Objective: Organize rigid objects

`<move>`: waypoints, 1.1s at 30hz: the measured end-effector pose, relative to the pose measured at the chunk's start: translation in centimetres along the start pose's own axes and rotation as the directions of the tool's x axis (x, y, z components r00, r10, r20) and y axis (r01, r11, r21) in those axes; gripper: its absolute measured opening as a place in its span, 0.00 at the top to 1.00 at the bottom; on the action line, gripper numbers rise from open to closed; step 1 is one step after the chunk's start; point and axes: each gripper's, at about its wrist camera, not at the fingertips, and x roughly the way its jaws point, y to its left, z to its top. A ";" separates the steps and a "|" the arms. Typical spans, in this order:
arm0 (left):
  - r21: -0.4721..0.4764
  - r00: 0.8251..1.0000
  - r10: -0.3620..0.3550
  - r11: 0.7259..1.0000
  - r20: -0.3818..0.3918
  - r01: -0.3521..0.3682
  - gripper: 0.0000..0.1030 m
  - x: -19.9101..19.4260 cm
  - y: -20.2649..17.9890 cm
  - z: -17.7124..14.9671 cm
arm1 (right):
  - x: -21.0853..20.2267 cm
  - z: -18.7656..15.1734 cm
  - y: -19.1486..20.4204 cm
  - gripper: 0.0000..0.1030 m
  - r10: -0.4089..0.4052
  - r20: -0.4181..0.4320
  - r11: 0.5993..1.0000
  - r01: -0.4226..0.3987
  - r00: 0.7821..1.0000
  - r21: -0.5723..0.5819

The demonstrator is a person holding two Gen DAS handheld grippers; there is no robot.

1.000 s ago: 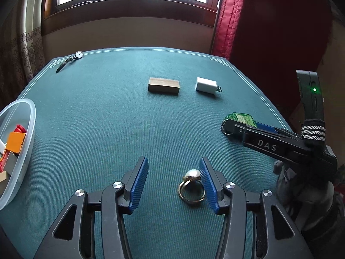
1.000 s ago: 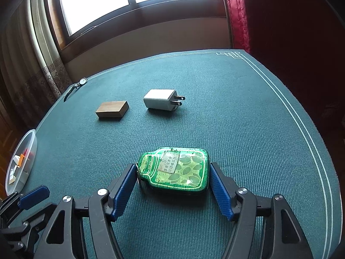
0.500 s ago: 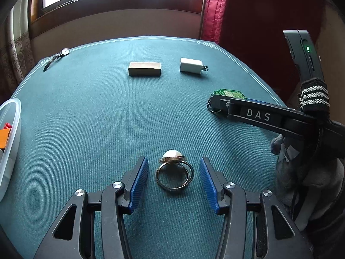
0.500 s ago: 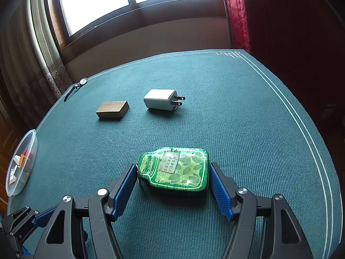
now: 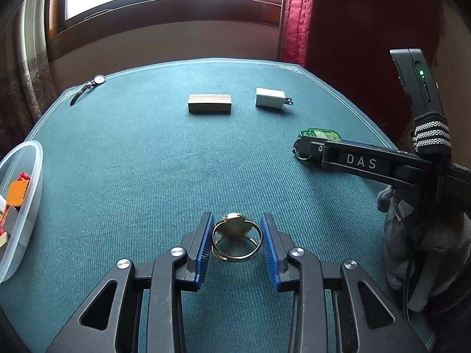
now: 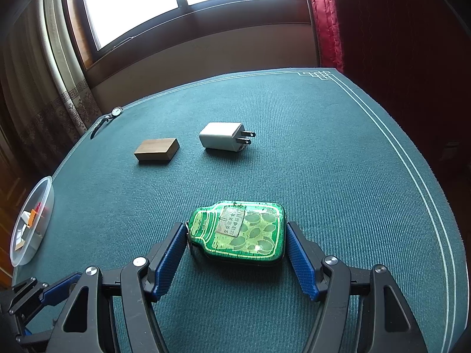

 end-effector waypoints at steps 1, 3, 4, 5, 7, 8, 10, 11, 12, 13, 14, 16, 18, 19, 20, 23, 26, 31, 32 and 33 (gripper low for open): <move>-0.005 1.000 0.007 1.000 0.007 -0.007 0.67 -0.2 0.2 0.1 | 0.0 0.0 0.0 0.31 0.001 0.000 1.000 -0.001 1.000 -0.001; -0.017 1.000 0.017 1.000 0.017 -0.017 0.67 -0.7 0.8 0.2 | -0.1 0.0 0.0 0.31 0.003 0.000 1.000 -0.003 1.000 -0.003; -0.023 1.000 0.021 1.000 0.022 -0.021 0.67 -0.9 1.1 0.2 | -0.1 0.0 0.0 0.31 0.004 0.000 1.000 -0.004 1.000 -0.003; -0.029 0.999 0.025 0.999 0.026 -0.024 0.67 -1.1 1.3 0.3 | 0.0 0.0 0.0 0.31 0.005 0.000 1.000 -0.005 1.000 -0.003; -0.039 0.999 0.033 0.999 0.037 -0.031 0.68 -1.6 1.8 0.3 | -0.1 0.0 0.0 0.31 0.005 0.000 1.000 -0.005 1.000 -0.003; -0.045 0.998 0.038 0.998 0.043 -0.036 0.68 -1.9 2.1 0.4 | -0.1 0.0 0.0 0.31 0.005 0.000 1.000 -0.005 1.000 -0.002; -0.058 0.997 0.051 0.997 0.058 -0.047 0.68 -2.5 2.8 0.5 | -0.1 0.0 0.0 0.31 0.004 0.000 1.000 -0.004 1.000 -0.003; -0.066 0.996 0.059 0.996 0.065 -0.055 0.68 -2.7 3.3 0.6 | -0.1 0.0 0.0 0.31 0.005 0.000 1.000 -0.005 1.000 -0.003; -0.074 0.995 0.068 0.995 0.073 -0.063 0.68 -3.0 3.7 0.7 | -0.1 0.0 0.0 0.31 0.004 0.000 1.000 -0.004 1.000 -0.003; -0.083 0.994 0.079 0.994 0.080 -0.072 0.68 -3.3 4.2 0.8 | -0.1 0.0 0.0 0.31 0.004 0.000 1.000 -0.004 1.000 -0.003; -0.093 0.992 0.090 0.992 0.087 -0.081 0.68 -3.6 4.7 0.9 | -0.1 0.0 0.0 0.31 0.004 0.000 1.000 -0.004 1.000 -0.003; -0.112 0.988 0.113 0.989 0.102 -0.101 0.70 -4.3 5.7 1.0 | -0.1 0.0 0.0 0.31 0.004 0.000 1.000 -0.004 1.000 -0.003; -0.132 0.984 0.137 0.984 0.116 -0.121 0.70 -5.0 6.8 1.1 | -0.1 0.0 0.0 0.31 0.004 0.000 1.000 -0.004 1.000 -0.003; -0.141 0.981 0.149 0.981 0.122 -0.131 0.70 -5.3 7.4 1.1 | -0.1 0.0 0.0 0.31 0.004 0.000 1.000 -0.004 1.000 -0.003; -0.151 0.979 0.160 0.979 0.128 -0.140 0.70 -5.6 7.9 1.1 | 0.0 0.0 0.0 0.31 0.004 0.000 1.000 -0.004 1.000 -0.003; -0.180 0.975 0.180 0.971 0.134 -0.155 0.70 -6.5 9.2 1.0 | 0.0 0.1 0.0 0.31 0.004 0.000 1.000 -0.004 1.000 -0.003; -0.204 0.978 0.166 0.969 0.125 -0.138 0.70 -6.8 9.9 0.6 | 0.0 0.1 0.0 0.31 0.004 0.000 1.000 -0.004 1.000 -0.003; -0.199 0.984 0.148 0.972 0.097 -0.127 0.62 -6.2 9.5 -0.4 | 0.0 0.1 0.0 0.31 0.006 0.000 1.000 -0.006 1.000 -0.001; -0.201 0.984 0.151 0.971 0.096 -0.130 0.57 -6.2 9.5 -0.6 | 0.0 0.1 0.0 0.31 0.006 0.000 1.000 -0.006 1.000 -0.001; -0.207 0.983 0.154 0.970 0.097 -0.131 0.50 -6.3 9.6 -0.8 | 0.0 0.0 0.0 0.31 0.006 0.000 1.000 -0.006 1.000 0.000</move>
